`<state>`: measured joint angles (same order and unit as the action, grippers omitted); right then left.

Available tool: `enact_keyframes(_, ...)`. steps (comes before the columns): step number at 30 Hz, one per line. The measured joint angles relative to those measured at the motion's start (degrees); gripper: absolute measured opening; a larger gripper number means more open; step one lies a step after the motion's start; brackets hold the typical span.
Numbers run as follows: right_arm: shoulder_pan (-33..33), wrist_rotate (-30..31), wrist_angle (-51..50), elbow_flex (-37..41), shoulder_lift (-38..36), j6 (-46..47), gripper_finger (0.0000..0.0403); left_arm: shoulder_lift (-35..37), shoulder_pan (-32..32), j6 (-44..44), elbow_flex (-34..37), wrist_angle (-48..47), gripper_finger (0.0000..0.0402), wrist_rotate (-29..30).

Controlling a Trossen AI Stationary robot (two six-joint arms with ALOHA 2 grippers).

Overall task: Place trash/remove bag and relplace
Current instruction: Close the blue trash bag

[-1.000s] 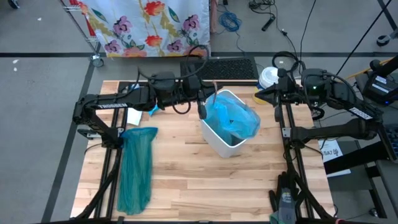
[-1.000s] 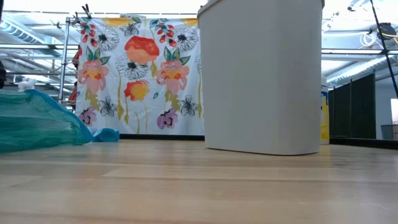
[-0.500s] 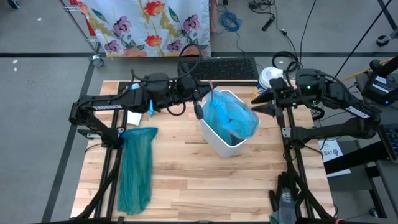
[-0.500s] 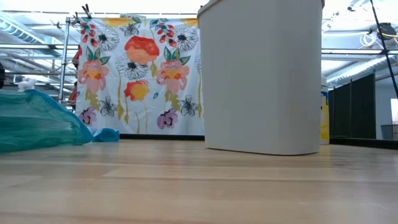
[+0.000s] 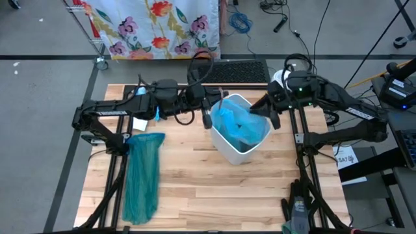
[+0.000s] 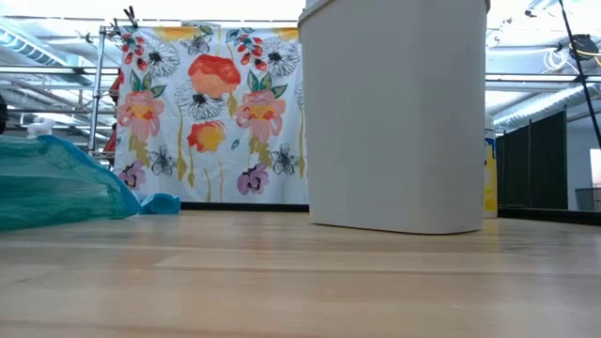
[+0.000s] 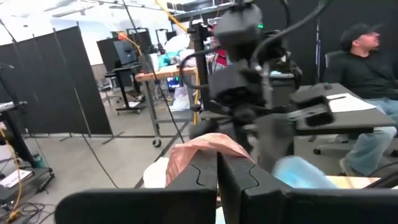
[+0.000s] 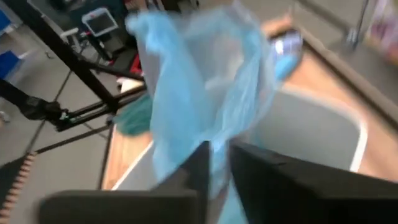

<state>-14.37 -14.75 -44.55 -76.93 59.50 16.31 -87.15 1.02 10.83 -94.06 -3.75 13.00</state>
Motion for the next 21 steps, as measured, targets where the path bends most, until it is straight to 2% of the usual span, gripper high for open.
enact_keyframes(2,-0.58,0.16,3.4,-0.01,0.57,-3.87,0.0021,0.0,-0.67,0.0,0.0,-0.03,0.0,-0.02)
enact_keyframes(3,-0.77,0.23,5.11,-0.01,0.79,-5.51,0.0012,0.0,-0.95,0.0,0.0,-0.07,0.0,0.01)
enact_keyframes(9,-1.05,3.49,15.03,-0.01,0.2,-12.19,0.0002,0.0,-2.79,-0.02,0.0,-1.4,0.0,1.36)
enact_keyframes(12,-0.95,3.45,18.11,-0.57,-0.34,-11.28,0.0001,0.0,-3.78,-0.07,0.0,-2.79,0.0,3.28)
enact_keyframes(21,-1.75,4.05,-2.1,-7.48,-0.15,-3.38,0.0008,0.0,-5.34,-0.04,0.0,-3.36,0.0,5.46)
